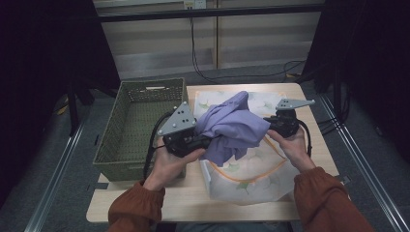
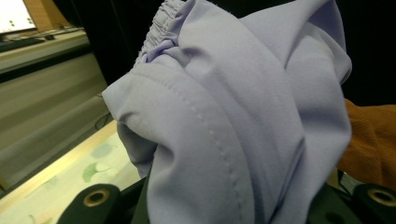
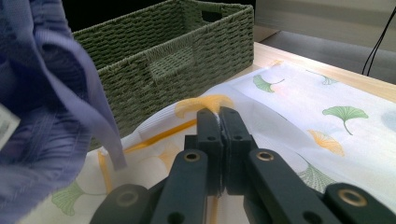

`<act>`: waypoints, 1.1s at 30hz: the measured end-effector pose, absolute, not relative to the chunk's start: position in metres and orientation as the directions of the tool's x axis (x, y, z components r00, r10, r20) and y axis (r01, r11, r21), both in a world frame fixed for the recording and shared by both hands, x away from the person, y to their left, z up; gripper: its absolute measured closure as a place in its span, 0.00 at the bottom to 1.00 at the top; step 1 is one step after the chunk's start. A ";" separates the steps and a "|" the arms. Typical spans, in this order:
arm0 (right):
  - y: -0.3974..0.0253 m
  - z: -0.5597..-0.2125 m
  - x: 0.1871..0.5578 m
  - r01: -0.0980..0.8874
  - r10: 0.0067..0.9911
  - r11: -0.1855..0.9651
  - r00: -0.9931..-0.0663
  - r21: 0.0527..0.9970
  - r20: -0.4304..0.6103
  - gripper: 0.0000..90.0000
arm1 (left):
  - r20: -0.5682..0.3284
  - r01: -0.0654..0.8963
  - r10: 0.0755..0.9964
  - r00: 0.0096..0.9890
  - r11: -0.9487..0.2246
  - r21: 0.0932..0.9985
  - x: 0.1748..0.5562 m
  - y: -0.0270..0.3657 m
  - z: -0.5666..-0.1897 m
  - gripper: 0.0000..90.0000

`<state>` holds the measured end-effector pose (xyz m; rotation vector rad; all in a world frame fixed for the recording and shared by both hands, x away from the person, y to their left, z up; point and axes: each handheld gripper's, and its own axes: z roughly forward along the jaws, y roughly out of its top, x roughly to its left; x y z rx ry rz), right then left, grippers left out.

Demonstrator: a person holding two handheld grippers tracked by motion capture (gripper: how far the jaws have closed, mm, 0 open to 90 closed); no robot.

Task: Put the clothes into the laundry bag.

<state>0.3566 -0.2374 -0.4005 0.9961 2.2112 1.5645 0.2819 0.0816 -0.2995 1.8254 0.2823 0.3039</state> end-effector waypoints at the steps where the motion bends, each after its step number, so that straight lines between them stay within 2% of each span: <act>1: -0.237 -0.400 0.356 0.386 0.651 0.189 -0.737 0.903 0.179 0.99 | 0.069 0.030 0.331 0.941 -0.283 0.959 0.280 0.078 -0.301 0.83; 19: -0.241 -0.398 0.355 0.377 0.646 0.184 -0.743 0.908 0.178 0.99 | 0.002 0.109 0.312 0.950 -0.337 0.935 0.295 0.052 -0.344 0.83; 25: -0.242 -0.398 0.355 0.375 0.645 0.184 -0.744 0.909 0.176 0.99 | -0.006 0.120 0.304 0.953 -0.356 0.927 0.298 0.048 -0.354 0.83; 27: -0.241 -0.398 0.355 0.374 0.642 0.185 -0.746 0.909 0.177 0.99 | 0.031 0.088 0.310 0.950 -0.362 0.928 0.297 0.047 -0.355 0.83; 33: -0.240 -0.399 0.355 0.382 0.642 0.185 -0.744 0.905 0.183 0.99 | 0.007 0.101 0.282 0.959 -0.366 0.925 0.297 0.044 -0.358 0.83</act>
